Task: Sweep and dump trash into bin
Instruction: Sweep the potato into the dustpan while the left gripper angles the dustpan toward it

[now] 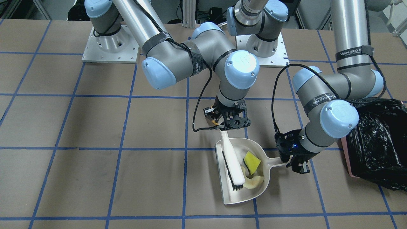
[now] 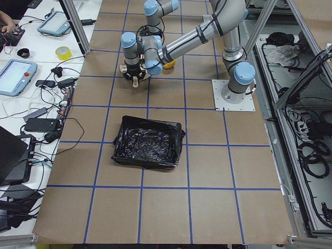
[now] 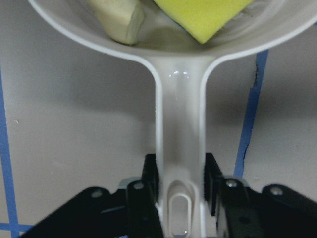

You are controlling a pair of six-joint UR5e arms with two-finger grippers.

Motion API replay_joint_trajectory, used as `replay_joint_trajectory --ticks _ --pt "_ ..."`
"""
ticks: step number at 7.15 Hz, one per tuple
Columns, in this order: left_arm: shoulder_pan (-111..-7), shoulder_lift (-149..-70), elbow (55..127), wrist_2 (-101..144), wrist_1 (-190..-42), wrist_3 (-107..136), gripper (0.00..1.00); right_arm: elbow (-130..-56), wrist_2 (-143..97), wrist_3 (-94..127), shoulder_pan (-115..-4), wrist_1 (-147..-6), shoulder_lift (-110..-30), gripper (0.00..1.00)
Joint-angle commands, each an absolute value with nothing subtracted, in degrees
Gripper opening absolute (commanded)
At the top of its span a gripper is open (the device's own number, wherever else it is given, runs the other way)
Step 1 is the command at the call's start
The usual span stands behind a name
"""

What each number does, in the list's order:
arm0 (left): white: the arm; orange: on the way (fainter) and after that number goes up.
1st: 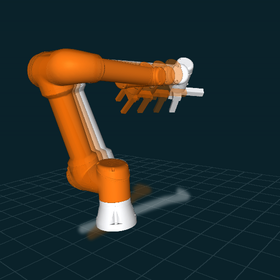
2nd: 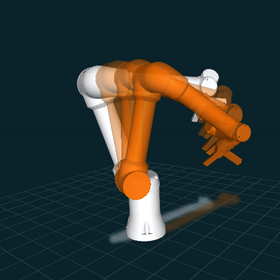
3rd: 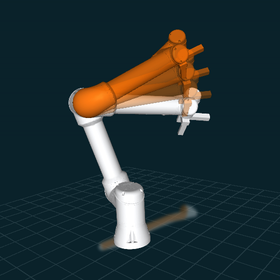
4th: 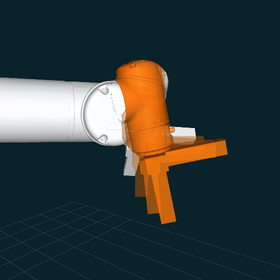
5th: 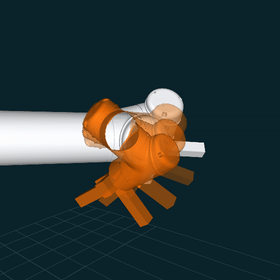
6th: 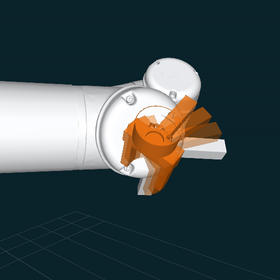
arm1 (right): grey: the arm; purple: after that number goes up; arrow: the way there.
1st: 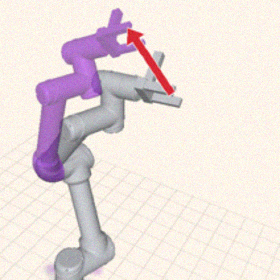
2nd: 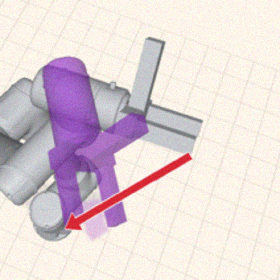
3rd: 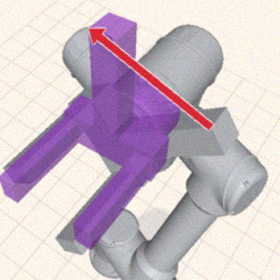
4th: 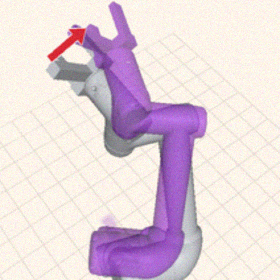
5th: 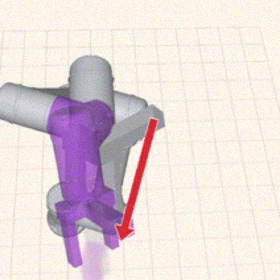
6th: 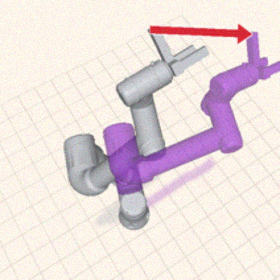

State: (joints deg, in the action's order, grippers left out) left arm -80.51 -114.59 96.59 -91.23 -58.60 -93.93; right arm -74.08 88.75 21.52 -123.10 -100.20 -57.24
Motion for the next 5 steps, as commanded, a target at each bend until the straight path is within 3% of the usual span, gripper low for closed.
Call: replay_joint_trajectory --ticks 1,5 --pt "-80.0 -114.3 96.6 -91.6 -58.6 -94.7 0.00 -75.6 91.2 23.3 -122.7 -93.1 -60.8 0.00" --pt "-76.0 -108.1 102.8 -93.8 -59.5 -104.2 0.00 -98.8 89.3 40.9 -123.0 -89.1 -81.2 0.00"
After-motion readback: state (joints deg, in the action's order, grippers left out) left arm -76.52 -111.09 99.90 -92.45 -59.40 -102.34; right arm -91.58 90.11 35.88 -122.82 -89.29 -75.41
